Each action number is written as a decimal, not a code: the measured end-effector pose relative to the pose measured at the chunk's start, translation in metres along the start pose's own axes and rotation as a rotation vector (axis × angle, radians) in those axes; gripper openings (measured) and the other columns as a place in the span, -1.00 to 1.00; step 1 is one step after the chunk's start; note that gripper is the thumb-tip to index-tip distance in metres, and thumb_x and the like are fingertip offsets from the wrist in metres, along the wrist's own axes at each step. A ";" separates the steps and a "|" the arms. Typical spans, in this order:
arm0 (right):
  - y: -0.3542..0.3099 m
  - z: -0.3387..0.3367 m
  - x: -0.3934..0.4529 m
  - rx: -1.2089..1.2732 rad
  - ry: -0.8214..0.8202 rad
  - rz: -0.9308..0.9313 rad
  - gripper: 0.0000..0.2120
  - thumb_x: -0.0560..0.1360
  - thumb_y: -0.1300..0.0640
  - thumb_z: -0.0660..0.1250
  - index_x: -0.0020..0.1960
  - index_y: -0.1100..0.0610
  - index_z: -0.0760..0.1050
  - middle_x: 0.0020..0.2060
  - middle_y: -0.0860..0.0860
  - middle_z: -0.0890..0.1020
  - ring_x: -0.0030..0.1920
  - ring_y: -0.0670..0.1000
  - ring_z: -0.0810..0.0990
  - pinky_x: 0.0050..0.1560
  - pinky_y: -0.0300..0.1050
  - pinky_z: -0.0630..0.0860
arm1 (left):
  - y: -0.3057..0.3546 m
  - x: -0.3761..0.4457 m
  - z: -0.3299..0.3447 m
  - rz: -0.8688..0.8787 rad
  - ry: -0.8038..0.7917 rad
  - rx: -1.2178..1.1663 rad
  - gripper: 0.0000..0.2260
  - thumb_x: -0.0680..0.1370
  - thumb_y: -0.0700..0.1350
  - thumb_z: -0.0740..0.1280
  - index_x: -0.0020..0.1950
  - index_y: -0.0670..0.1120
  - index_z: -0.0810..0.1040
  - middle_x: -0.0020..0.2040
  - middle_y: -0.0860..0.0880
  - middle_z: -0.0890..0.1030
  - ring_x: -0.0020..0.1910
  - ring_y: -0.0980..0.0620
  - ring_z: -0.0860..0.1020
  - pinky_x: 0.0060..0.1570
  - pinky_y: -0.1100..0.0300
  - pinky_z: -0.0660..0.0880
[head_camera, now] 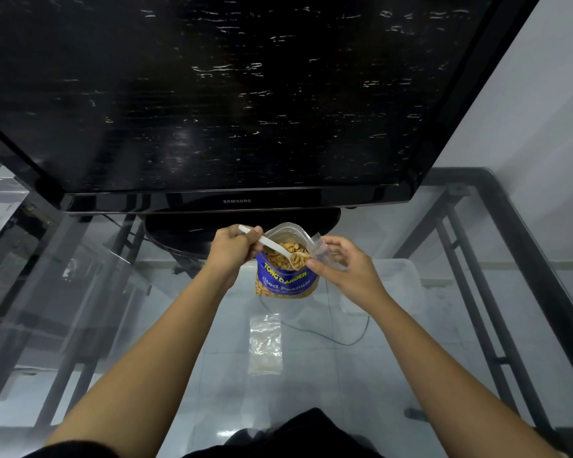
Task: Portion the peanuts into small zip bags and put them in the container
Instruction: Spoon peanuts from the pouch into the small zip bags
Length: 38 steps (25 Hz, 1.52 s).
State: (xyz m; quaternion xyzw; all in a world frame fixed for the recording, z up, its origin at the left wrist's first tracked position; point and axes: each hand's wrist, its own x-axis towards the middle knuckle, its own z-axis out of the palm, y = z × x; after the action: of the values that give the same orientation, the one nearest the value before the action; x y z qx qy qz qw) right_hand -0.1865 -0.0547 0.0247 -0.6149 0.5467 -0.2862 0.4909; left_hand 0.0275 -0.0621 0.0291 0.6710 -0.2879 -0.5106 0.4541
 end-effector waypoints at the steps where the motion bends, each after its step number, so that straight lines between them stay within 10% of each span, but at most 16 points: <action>1: -0.001 -0.001 0.000 -0.003 0.004 -0.001 -0.52 0.38 -0.01 0.45 0.24 0.03 0.40 0.12 -0.10 0.54 0.13 -0.12 0.49 -0.24 -0.46 0.46 | 0.000 0.001 -0.001 -0.007 -0.003 -0.007 -0.88 0.56 -0.17 0.27 -0.10 -0.21 0.53 -0.43 -0.05 0.50 -0.43 0.12 0.45 -0.45 0.39 0.44; 8: -0.010 -0.010 0.005 -0.212 0.090 -0.081 -0.48 0.34 -0.05 0.48 0.23 0.04 0.43 0.06 -0.12 0.52 0.04 -0.11 0.48 -0.23 -0.45 0.41 | 0.006 0.011 -0.018 -0.035 0.094 -0.063 -0.86 0.57 -0.13 0.26 -0.18 -0.11 0.49 -0.40 -0.04 0.47 -0.41 0.09 0.40 -0.31 0.23 0.38; 14: -0.019 0.003 0.016 -0.478 0.134 -0.184 -0.45 0.29 -0.17 0.48 0.18 0.03 0.45 0.08 -0.03 0.61 0.07 0.02 0.56 0.11 0.13 0.49 | 0.044 0.015 -0.030 0.040 0.074 -0.185 -0.89 0.56 -0.17 0.27 -0.16 -0.13 0.49 -0.37 -0.03 0.44 -0.44 0.15 0.41 -0.44 0.37 0.39; 28: -0.032 0.044 0.014 0.071 0.228 -0.182 -0.49 0.28 -0.03 0.53 0.17 0.01 0.45 0.00 -0.10 0.61 -0.02 -0.10 0.58 -0.04 -0.16 0.57 | 0.117 -0.043 0.011 0.700 -0.055 0.707 -0.84 0.50 -0.03 0.35 -0.17 -0.09 0.62 -0.31 -0.14 0.64 -0.29 -0.04 0.60 -0.22 0.17 0.48; 34: -0.027 0.027 0.011 0.135 0.266 -0.107 -0.50 0.32 -0.01 0.50 0.20 0.00 0.43 0.01 -0.11 0.59 0.01 -0.18 0.54 -0.08 -0.37 0.47 | 0.101 -0.012 -0.018 0.437 0.112 0.129 -0.85 0.50 -0.09 0.34 -0.27 0.00 0.57 -0.36 -0.03 0.58 -0.44 0.16 0.52 -0.32 0.25 0.44; 38: -0.015 0.013 0.008 0.183 0.302 -0.034 -0.52 0.34 0.00 0.48 0.21 0.04 0.42 0.01 -0.12 0.57 0.03 -0.16 0.53 -0.03 -0.30 0.50 | 0.043 -0.013 -0.002 0.483 0.031 0.471 -0.88 0.53 -0.09 0.32 -0.11 -0.09 0.62 -0.30 -0.06 0.62 -0.36 0.13 0.57 -0.26 0.22 0.51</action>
State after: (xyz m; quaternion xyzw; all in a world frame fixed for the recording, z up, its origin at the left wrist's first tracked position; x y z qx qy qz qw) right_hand -0.1672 -0.0598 0.0323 -0.5269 0.5753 -0.4321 0.4525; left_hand 0.0283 -0.0682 0.0732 0.6778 -0.5415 -0.2973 0.3987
